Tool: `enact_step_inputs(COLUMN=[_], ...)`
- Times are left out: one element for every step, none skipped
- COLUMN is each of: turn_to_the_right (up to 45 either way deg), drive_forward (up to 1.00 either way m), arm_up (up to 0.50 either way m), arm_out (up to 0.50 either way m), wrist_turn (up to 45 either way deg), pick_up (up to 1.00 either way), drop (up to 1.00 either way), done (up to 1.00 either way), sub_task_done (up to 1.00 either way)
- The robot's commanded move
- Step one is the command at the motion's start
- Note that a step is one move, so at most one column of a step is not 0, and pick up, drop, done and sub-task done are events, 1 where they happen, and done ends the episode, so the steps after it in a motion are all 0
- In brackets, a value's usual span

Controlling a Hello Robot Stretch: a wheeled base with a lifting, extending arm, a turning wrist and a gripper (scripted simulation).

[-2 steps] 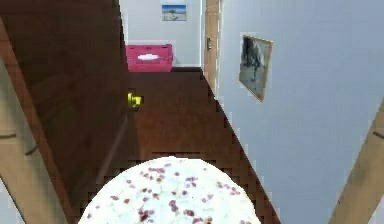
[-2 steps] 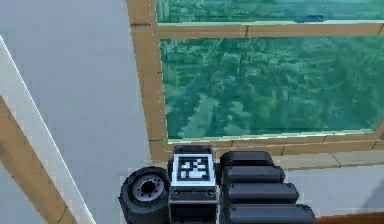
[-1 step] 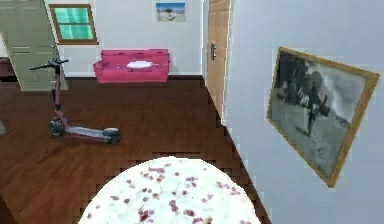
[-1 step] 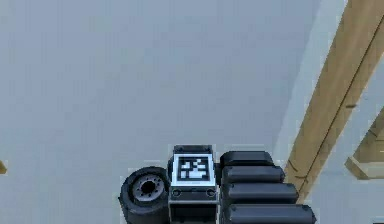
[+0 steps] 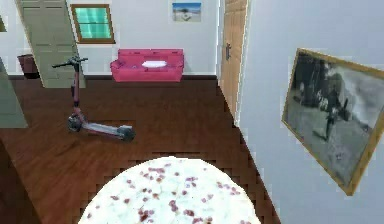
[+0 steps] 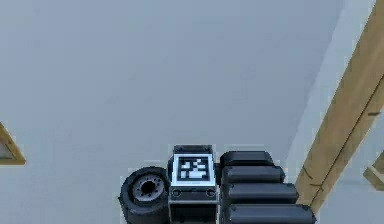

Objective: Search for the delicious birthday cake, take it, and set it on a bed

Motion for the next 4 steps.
enact_step_inputs(turn_to_the_right=[0.0, -45.0, -12.0, -3.0], drive_forward=[0.55, 0.00, 0.00, 0.00], arm_up=[0.00, 0.00, 0.00, 0.00], arm_out=[0.00, 0.00, 0.00, 0.00], wrist_turn=[0.0, 0.0, 0.0, 0.0], pick_up=[0.00, 0.00, 0.00, 0.00], drop=[0.00, 0.00, 0.00, 0.00], done=[0.00, 0.00, 0.00, 0.00], sub_task_done=[0.00, 0.00, 0.00, 0.00])
